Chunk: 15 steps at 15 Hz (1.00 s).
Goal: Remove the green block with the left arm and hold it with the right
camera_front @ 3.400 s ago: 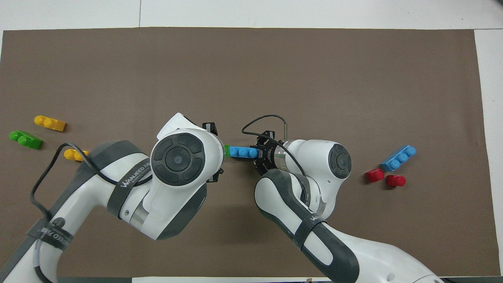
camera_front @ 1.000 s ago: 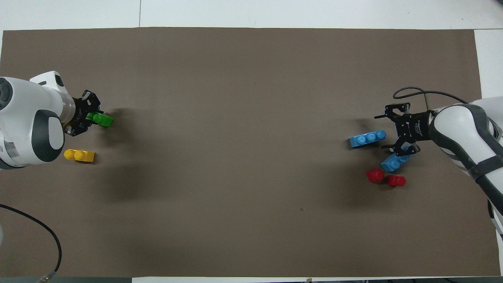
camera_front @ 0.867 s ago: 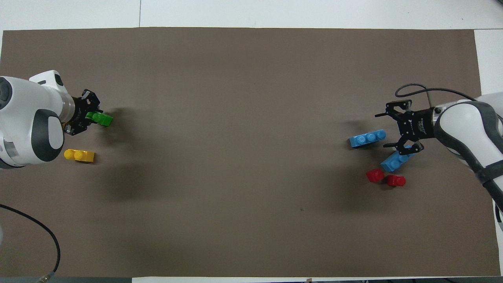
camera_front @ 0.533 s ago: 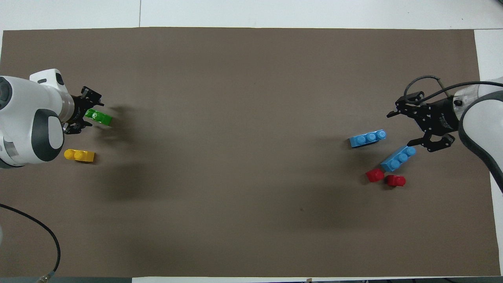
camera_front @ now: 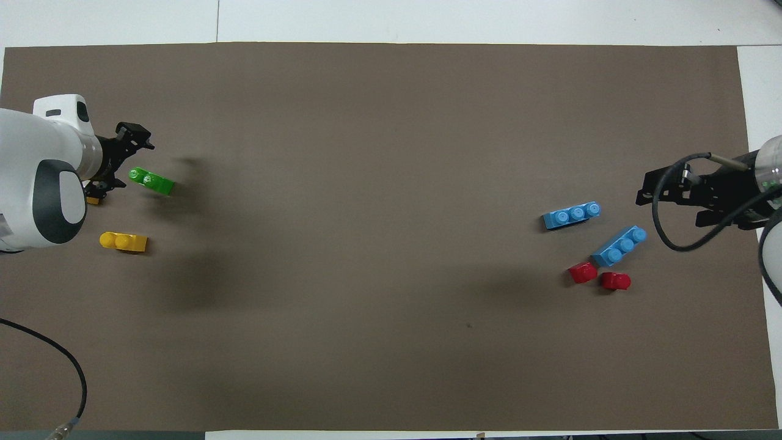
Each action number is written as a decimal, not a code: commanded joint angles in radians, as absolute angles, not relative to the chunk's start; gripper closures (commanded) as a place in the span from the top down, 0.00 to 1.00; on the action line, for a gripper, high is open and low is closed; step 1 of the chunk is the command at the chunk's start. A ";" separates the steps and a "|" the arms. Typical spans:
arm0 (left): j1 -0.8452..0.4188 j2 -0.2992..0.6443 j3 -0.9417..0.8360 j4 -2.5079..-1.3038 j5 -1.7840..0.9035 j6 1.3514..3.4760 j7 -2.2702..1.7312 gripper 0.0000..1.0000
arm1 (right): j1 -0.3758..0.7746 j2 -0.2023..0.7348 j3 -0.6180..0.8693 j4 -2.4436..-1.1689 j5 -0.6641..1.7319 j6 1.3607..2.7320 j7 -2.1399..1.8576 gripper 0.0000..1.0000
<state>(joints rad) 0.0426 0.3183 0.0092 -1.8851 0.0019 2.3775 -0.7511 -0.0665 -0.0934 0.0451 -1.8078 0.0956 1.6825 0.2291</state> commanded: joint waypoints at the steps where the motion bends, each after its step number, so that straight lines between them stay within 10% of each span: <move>1: 0.043 0.279 0.002 -1.810 0.021 2.229 -0.649 1.00 | -0.077 -0.081 0.049 -1.720 0.031 1.631 0.065 1.00; 15: 0.014 -0.008 -0.026 -1.709 0.015 1.794 -0.112 1.00 | -0.077 -0.057 0.048 -1.664 -0.014 1.606 0.017 1.00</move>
<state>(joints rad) 0.0277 0.0265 -0.0223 -1.7209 0.0037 1.8703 -0.1472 -0.0714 -0.0654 0.0433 -1.6811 0.0249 1.6262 0.0574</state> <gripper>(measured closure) 0.000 0.000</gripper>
